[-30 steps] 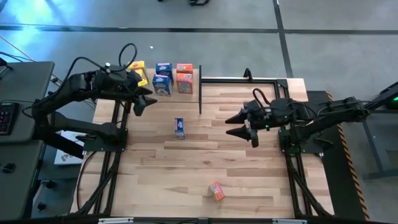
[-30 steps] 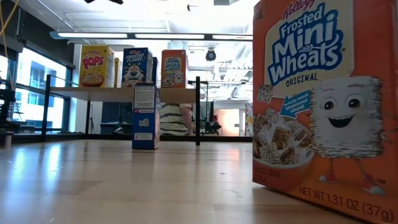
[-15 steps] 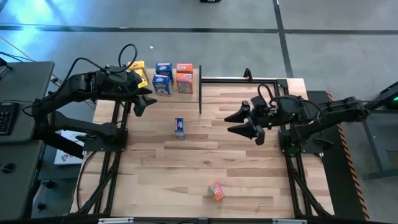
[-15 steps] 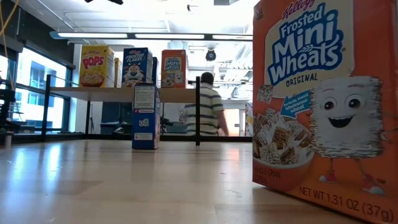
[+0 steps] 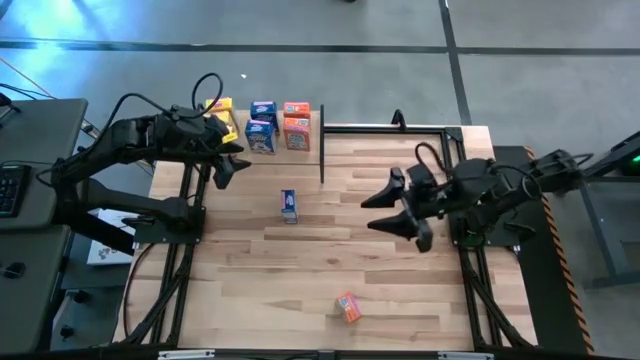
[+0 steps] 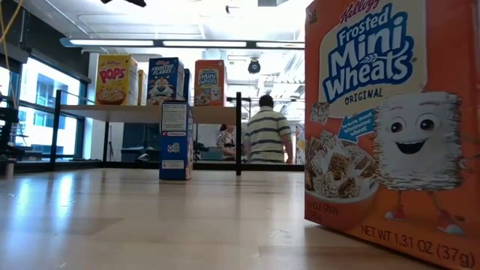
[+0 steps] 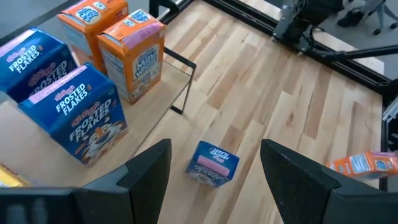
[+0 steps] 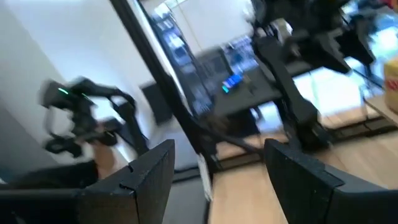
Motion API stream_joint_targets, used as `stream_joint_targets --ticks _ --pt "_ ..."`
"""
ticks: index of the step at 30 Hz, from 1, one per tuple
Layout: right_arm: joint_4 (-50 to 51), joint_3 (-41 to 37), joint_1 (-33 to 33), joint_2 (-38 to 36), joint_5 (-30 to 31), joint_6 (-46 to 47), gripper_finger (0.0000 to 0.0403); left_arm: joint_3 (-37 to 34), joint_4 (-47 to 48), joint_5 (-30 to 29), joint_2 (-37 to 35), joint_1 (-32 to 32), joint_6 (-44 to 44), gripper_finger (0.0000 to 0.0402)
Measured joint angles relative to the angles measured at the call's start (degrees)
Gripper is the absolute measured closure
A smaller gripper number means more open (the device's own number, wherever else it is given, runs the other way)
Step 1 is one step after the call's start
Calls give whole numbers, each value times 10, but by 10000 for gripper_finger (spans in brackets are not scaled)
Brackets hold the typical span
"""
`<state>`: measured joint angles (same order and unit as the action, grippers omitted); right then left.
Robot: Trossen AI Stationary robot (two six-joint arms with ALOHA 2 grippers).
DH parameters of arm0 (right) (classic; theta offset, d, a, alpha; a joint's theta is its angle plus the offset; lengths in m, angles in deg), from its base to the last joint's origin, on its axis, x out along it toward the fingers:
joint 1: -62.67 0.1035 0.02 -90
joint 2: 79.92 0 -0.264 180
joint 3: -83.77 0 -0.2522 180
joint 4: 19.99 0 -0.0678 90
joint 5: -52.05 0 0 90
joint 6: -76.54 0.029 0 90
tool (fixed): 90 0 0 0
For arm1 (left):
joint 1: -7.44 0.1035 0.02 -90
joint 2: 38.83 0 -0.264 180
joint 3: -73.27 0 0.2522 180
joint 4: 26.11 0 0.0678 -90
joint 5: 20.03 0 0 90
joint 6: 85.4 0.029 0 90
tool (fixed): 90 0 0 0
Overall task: Stack cereal on shelf
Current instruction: Put the orange cereal box on the shelf aligned with the other orange cereal boxes
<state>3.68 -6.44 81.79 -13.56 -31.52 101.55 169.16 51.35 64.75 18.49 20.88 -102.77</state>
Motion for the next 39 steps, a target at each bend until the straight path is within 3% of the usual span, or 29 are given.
stream_joint_targets --ticks 8,19,29,39 --pt "233 163 37 112 81 82 162 0 0 -3 0 -52 -2 163" --pt "454 297 54 258 88 348 162 0 -1 -29 0 -119 -31 163" --pt "494 311 66 331 17 522 162 0 -1 -29 0 -128 -35 163" --pt "494 311 122 347 43 610 162 0 -1 -29 0 -128 -35 163"
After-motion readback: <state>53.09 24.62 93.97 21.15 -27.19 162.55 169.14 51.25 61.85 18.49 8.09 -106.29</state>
